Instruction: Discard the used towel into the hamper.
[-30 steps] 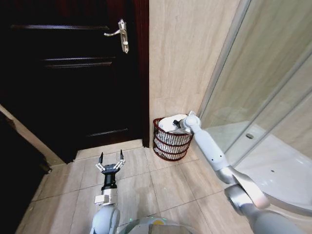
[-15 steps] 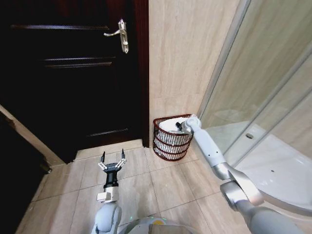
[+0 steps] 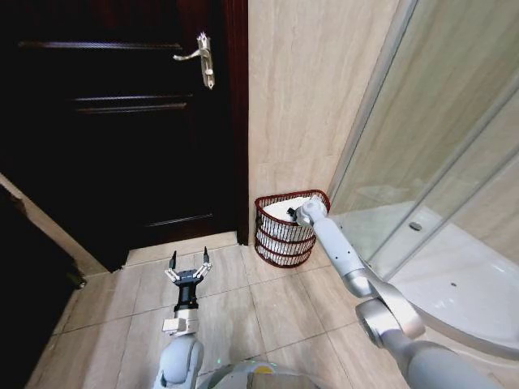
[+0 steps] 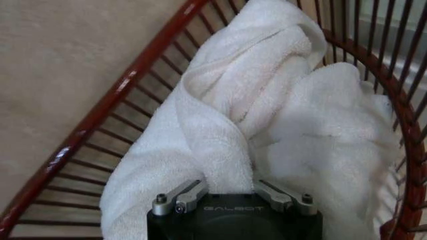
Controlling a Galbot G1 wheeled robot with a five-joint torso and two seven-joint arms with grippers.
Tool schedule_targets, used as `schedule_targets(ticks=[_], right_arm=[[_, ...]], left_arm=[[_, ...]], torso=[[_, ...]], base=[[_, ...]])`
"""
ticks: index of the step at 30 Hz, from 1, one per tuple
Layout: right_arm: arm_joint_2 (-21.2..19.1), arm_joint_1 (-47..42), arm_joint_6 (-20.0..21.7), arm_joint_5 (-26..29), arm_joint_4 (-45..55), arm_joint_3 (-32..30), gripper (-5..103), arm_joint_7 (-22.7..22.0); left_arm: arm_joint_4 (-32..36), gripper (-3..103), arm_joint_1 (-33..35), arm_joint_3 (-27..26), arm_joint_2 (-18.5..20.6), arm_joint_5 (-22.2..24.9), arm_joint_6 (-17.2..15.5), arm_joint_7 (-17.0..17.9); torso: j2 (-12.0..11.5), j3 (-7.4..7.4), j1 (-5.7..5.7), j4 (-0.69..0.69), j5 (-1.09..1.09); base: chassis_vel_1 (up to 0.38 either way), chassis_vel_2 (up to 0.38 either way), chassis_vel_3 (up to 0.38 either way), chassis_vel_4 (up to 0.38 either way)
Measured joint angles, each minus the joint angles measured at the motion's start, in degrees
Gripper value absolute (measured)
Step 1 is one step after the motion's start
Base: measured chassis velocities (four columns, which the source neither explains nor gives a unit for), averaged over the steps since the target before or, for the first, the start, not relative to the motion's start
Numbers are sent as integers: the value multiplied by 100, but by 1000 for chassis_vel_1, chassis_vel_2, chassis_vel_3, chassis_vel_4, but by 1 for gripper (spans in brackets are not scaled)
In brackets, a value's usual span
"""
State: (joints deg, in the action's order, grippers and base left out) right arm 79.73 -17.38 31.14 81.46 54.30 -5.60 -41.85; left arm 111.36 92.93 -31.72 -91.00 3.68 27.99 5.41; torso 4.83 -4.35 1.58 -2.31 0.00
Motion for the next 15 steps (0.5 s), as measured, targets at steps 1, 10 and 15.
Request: schedule_targets(ticks=[1,10,15], right_arm=[[2,-2,-21,-27,-32,-27,7,31],[-158,-232,78,32,389,-214,11,221],[-290,-426,-23,-130,898,-184,27,392]], left_arm=[[1,100,1,-9,5,13,10,-3],[5,100,34,-41,27,59,52,-63],[54,100,40,-39,31,64,57,-73]], torso=[[0,0,0,0,0],[-1,-2,1,6,0],[-1,-2,1,3,2]], base=[[0,0,0,0],[0,0,0,0],[0,0,0,0]])
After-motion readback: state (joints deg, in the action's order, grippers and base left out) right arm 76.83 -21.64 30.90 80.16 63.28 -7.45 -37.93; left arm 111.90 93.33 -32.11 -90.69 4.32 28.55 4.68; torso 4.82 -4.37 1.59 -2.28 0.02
